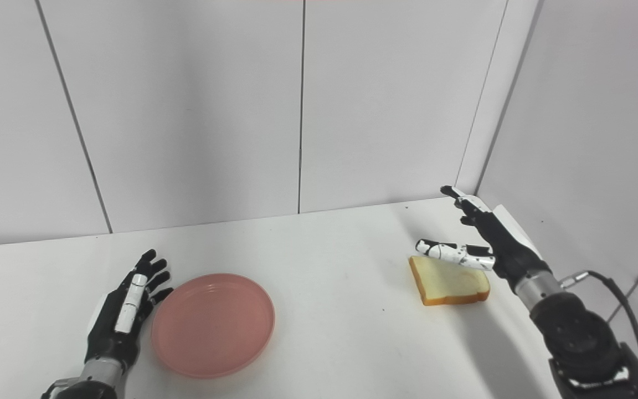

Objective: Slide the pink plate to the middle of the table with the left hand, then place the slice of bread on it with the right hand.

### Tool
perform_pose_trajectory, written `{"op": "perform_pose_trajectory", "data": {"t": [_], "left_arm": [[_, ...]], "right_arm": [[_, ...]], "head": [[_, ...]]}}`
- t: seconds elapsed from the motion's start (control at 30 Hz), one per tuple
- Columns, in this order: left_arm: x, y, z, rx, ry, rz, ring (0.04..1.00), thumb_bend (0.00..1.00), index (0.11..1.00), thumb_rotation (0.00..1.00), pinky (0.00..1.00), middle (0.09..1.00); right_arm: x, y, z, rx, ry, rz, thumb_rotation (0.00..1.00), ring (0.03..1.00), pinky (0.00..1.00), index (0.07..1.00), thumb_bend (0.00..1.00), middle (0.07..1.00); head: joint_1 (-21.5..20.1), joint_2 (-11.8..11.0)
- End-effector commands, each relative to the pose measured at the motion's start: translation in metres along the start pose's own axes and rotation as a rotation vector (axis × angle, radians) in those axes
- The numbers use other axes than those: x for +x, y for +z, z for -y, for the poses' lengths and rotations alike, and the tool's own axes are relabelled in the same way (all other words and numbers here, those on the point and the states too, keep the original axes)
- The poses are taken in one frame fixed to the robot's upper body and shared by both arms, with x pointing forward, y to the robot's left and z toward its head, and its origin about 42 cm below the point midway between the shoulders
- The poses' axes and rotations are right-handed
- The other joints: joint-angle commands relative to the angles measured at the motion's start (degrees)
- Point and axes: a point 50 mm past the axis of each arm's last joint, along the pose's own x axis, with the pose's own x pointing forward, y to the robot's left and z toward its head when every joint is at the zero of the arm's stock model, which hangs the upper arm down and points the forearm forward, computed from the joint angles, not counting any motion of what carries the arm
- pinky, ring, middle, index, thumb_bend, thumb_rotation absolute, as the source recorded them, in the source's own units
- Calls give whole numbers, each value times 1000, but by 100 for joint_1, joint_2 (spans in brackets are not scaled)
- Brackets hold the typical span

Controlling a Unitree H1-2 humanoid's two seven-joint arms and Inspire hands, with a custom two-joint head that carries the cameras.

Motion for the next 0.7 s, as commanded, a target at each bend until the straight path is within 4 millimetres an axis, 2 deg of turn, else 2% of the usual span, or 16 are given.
{"op": "perform_pose_trajectory", "data": {"t": [0.0, 0.13, 0.23, 0.4, 0.5, 0.67], "left_arm": [[5, 10, 0, 10, -16, 26, 883, 852, 887, 835, 790, 894], [6, 9, 0, 11, -16, 26, 877, 857, 885, 835, 776, 888], [6, 9, 0, 10, -17, 24, 884, 858, 888, 833, 776, 891], [6, 9, 0, 13, -17, 23, 882, 855, 889, 836, 774, 888], [6, 8, 0, 9, -15, 21, 878, 853, 889, 836, 773, 888], [6, 8, 0, 11, -14, 19, 878, 841, 892, 842, 775, 891]], "right_arm": [[13, 18, 29, -112, -29, 52, 525, 961, 901, 934, 1000, 966], [32, 13, 45, -234, 9, 15, 542, 963, 890, 948, 1000, 974], [45, 8, 53, -273, 41, -16, 474, 965, 867, 941, 1000, 985], [63, 1, 62, -367, 127, -82, 418, 988, 880, 959, 1000, 1000], [71, 1, 67, -444, 195, -88, 367, 990, 883, 976, 1000, 1000], [81, 10, 69, -560, 272, -99, 351, 1000, 947, 982, 1000, 1000]], "head": [[-4, -4], [-12, -9], [-16, -10], [-4, 2], [-14, 1], [-30, 6]]}}
